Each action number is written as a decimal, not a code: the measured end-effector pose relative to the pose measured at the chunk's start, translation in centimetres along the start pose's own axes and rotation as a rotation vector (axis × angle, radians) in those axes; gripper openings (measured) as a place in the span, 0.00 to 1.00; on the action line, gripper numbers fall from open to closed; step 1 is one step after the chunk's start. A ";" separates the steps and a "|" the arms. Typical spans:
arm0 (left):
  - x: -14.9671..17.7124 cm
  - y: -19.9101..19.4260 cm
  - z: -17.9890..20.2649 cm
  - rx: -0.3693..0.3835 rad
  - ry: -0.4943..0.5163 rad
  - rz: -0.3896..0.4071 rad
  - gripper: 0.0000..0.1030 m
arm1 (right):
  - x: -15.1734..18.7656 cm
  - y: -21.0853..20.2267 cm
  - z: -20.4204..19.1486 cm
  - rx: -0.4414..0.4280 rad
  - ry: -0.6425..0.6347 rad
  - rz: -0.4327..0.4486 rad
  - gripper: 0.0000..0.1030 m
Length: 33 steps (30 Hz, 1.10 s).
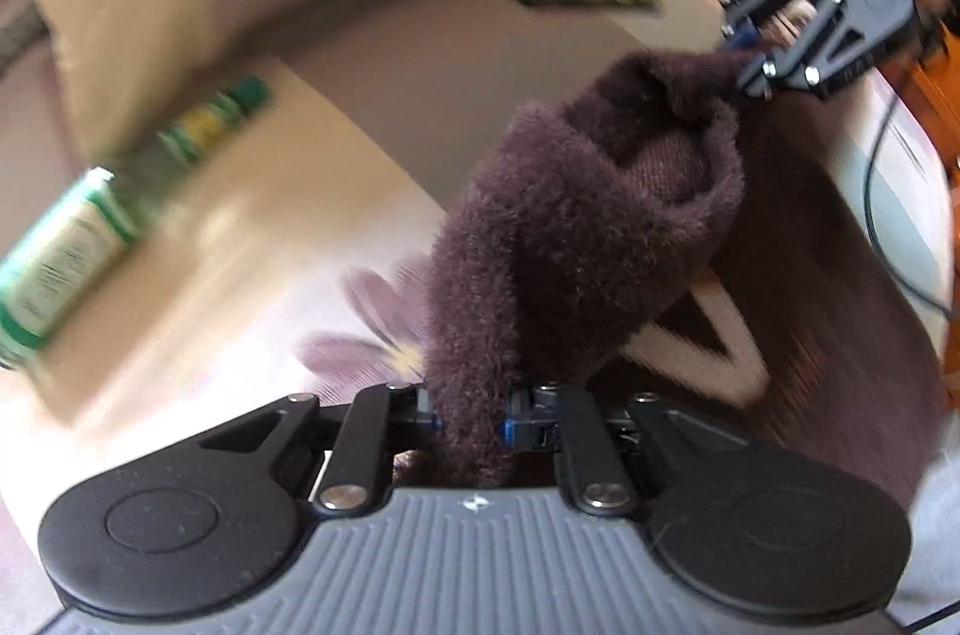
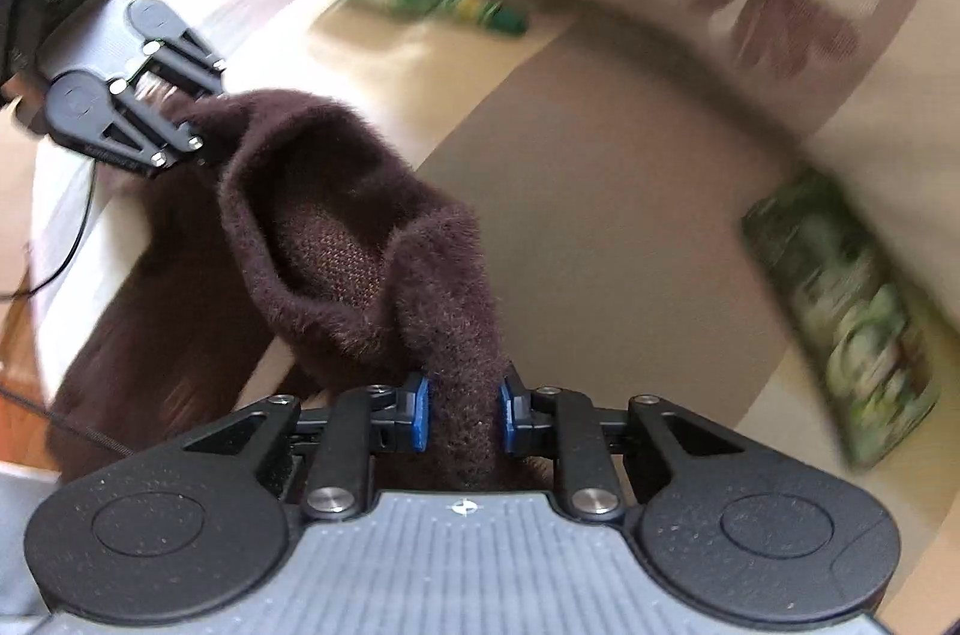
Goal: Fold clothes
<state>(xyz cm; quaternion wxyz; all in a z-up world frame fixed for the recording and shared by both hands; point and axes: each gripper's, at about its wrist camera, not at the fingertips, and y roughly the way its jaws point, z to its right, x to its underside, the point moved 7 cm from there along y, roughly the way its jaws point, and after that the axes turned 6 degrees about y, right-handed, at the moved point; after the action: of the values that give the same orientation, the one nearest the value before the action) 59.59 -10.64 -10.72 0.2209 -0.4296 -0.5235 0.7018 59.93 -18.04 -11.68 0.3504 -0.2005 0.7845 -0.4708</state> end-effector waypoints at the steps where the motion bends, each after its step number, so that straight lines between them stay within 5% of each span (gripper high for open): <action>1: -0.4 -0.1 -1.0 -0.026 -0.012 0.019 0.13 | -0.8 0.1 0.6 0.024 0.004 0.026 0.24; 3: -0.9 0.3 -3.0 -0.076 -0.063 0.037 0.23 | -2.2 0.5 1.8 0.080 0.010 0.079 0.26; 5: -1.3 0.6 -4.8 -0.138 -0.120 0.054 0.28 | -3.1 0.9 3.2 0.203 0.043 0.145 0.42; 9: -1.0 -1.2 -6.5 -0.269 -0.235 0.129 0.35 | -2.4 -1.1 3.3 0.239 0.223 0.275 0.61; 12: 0.0 -2.7 -3.9 -0.189 -0.312 0.197 0.57 | 0.5 -1.2 1.0 0.247 0.260 0.295 0.72; 17: 1.9 0.8 0.9 -0.067 -0.303 0.120 0.58 | 5.7 2.6 -0.6 0.371 0.330 0.210 0.73; 19: 2.1 2.8 1.3 -0.077 -0.301 0.115 0.58 | 6.4 4.1 0.4 0.479 0.342 0.242 0.73; 24: -0.7 5.0 -0.9 -0.131 -0.327 0.192 0.61 | 3.1 4.9 4.9 0.509 0.446 0.362 0.88; 25: -1.4 5.4 -1.2 -0.139 -0.323 0.190 0.63 | 2.3 5.3 5.6 0.480 0.468 0.361 1.00; 33: -0.7 3.7 -0.5 -0.192 -0.335 0.178 0.65 | 1.9 2.7 4.4 0.530 0.483 0.367 1.00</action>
<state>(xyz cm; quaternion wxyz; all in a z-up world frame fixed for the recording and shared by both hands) 60.95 -12.21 -13.95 0.0258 -0.3706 -0.5773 0.7271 61.97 -20.64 -16.09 0.2738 0.1570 0.7183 -0.6200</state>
